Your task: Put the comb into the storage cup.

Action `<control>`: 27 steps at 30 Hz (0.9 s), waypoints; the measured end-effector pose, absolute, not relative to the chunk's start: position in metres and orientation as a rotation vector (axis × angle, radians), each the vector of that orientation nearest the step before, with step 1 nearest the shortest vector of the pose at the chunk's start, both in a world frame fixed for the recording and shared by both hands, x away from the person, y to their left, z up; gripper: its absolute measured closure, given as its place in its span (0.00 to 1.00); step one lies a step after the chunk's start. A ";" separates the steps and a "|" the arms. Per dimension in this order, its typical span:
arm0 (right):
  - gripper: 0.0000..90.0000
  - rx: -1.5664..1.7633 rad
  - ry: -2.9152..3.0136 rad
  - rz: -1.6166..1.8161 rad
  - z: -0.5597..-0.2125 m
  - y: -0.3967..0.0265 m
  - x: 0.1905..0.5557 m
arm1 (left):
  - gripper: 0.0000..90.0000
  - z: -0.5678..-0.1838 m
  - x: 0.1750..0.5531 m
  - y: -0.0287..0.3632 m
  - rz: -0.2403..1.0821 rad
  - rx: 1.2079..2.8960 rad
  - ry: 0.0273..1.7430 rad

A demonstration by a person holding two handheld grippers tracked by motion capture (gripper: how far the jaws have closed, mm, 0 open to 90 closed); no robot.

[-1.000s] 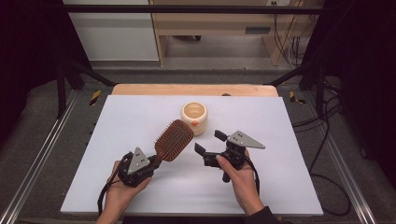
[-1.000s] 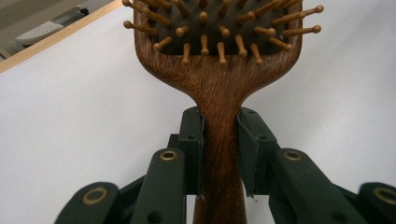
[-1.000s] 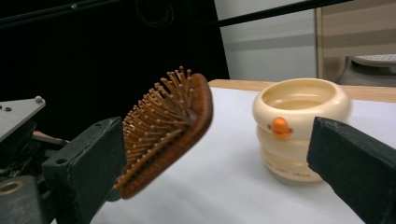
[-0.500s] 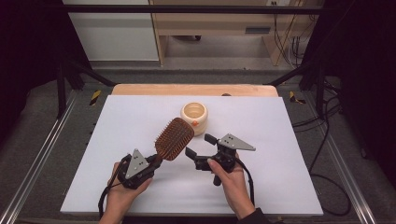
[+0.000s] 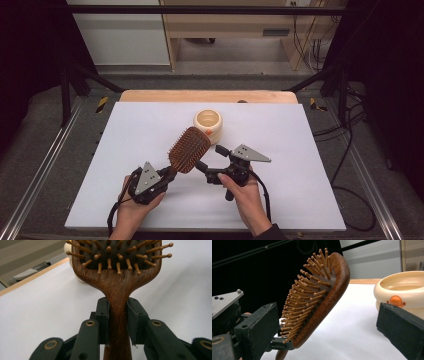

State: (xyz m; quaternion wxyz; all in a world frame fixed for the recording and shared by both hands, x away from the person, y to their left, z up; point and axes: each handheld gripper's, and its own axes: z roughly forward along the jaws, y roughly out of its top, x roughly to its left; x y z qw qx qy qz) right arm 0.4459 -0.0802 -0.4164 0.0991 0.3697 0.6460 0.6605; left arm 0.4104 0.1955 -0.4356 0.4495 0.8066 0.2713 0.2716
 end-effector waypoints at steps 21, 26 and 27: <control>0.07 1.094 1.918 1.977 -0.416 -0.075 0.445 | 0.81 -0.436 0.406 0.188 0.666 1.975 0.648; 0.07 1.105 1.913 1.989 -0.416 -0.076 0.445 | 0.81 -0.436 0.405 0.187 0.668 1.969 0.640; 0.07 1.105 1.913 1.989 -0.416 -0.076 0.445 | 0.81 -0.436 0.405 0.187 0.668 1.969 0.640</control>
